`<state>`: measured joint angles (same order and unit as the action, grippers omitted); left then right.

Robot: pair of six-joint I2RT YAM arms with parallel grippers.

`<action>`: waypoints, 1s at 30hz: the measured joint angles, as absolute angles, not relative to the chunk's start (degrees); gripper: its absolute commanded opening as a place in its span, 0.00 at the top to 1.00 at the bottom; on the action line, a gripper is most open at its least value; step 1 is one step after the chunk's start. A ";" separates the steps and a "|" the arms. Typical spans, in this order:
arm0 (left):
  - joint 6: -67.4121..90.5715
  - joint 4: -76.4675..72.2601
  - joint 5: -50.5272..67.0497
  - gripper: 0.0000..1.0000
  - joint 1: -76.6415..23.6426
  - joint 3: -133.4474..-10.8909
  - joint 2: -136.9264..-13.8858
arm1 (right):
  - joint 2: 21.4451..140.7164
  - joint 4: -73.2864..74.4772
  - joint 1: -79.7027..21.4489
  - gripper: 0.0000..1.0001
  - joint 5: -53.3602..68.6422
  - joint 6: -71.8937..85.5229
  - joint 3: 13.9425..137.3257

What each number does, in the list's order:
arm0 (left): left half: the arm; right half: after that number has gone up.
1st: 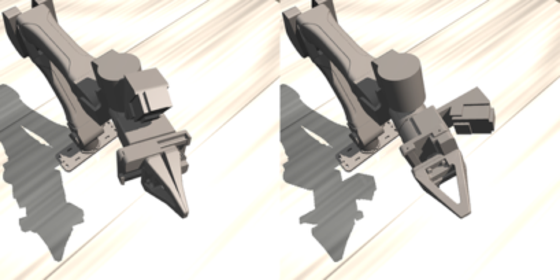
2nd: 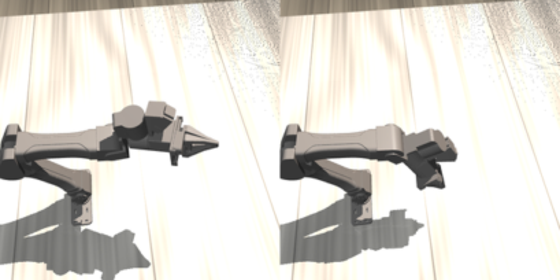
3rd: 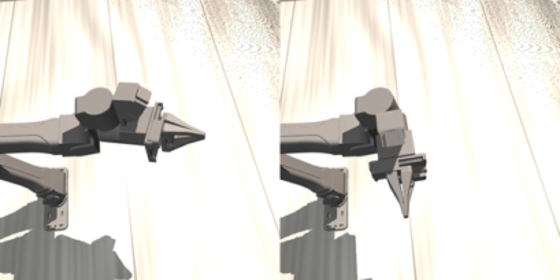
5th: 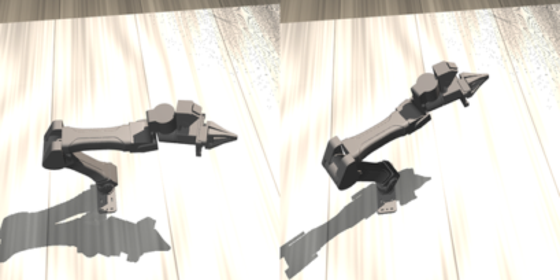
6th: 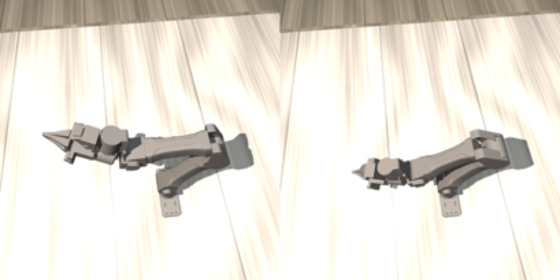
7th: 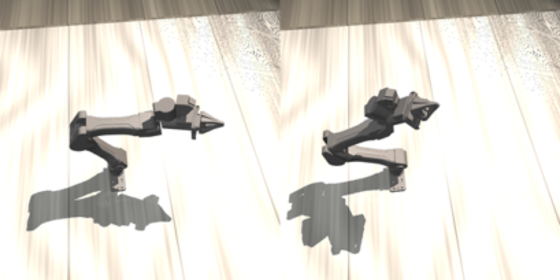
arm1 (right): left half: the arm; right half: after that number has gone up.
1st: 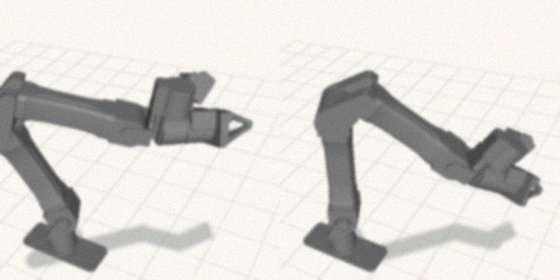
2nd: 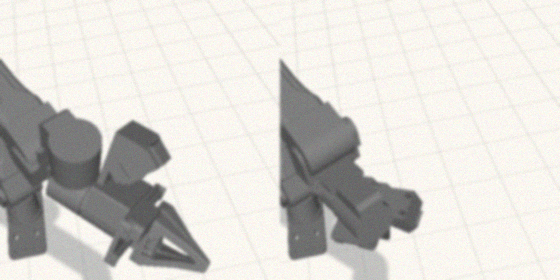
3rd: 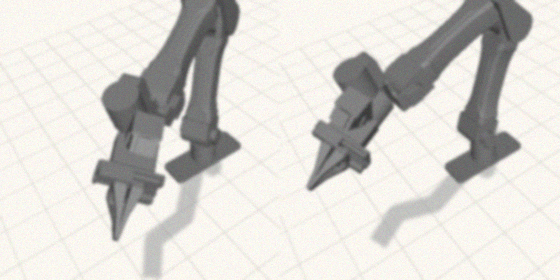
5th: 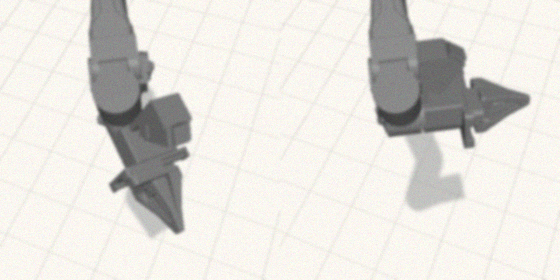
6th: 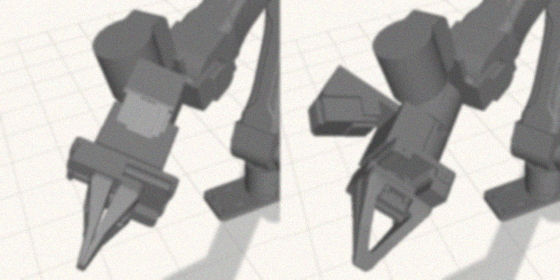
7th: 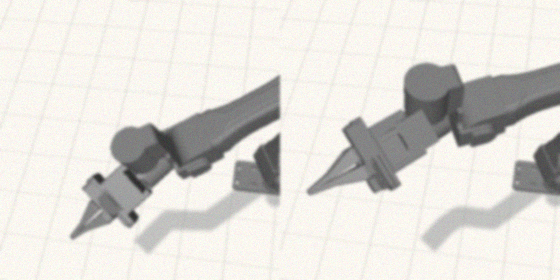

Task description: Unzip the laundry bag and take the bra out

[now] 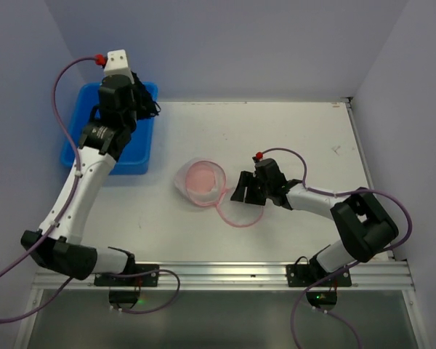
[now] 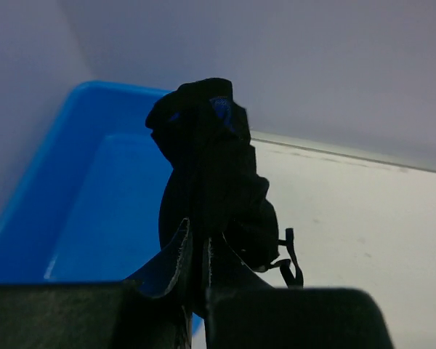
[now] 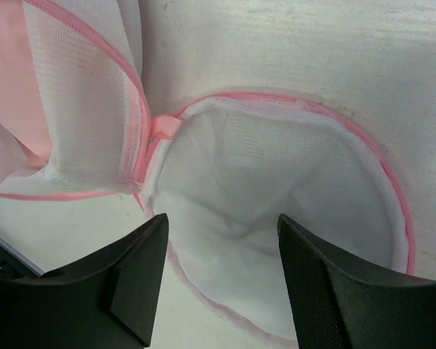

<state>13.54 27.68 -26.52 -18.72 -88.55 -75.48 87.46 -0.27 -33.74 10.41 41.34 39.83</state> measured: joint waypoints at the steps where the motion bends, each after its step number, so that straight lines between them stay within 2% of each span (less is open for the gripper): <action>1: 11.94 26.79 -28.64 1.00 -16.60 -89.01 -77.41 | 87.37 -0.21 -33.74 0.36 10.50 41.25 39.83; 7: 5.58 23.18 -35.38 1.00 -3.66 -93.82 -95.11 | 87.24 -0.03 -33.74 0.36 11.70 40.34 39.83; 12: 1.87 23.24 -36.75 1.00 1.26 -103.02 -111.87 | 87.83 0.16 -33.74 0.36 13.23 39.42 40.23; 13: 1.32 23.35 -36.82 0.97 1.87 -106.15 -115.37 | 88.16 0.23 -33.74 0.36 13.50 39.31 40.45; 15: 0.47 23.49 -36.75 0.75 2.81 -111.46 -121.62 | 88.71 0.38 -33.74 0.36 14.00 39.09 40.84; 16: 0.14 23.64 -36.73 0.52 3.14 -113.54 -124.18 | 88.95 0.40 -33.71 0.36 14.33 38.98 41.04; 18: 0.19 23.86 -35.90 0.26 3.62 -115.55 -127.33 | 89.27 0.45 -33.71 0.36 14.66 38.83 41.32; 19: 0.36 24.56 -35.22 0.08 3.73 -116.22 -128.42 | 89.41 0.56 -33.71 0.36 14.72 38.79 41.47; 21: 1.23 25.67 -33.69 0.00 3.64 -116.53 -128.95 | 89.62 0.71 -33.71 0.36 14.76 38.74 41.67; 25: 3.36 26.46 -30.57 0.00 2.13 -114.98 -125.40 | 89.67 1.04 -33.71 0.36 14.74 38.74 41.91; 30: 6.81 28.12 -26.74 0.01 -5.34 -101.58 -106.74 | 89.65 1.08 -33.71 0.36 14.63 38.74 41.93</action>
<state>6.81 28.12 -26.74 -5.34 -101.58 -106.74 89.65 1.08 -33.71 14.63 38.74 41.93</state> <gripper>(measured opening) 0.994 0.644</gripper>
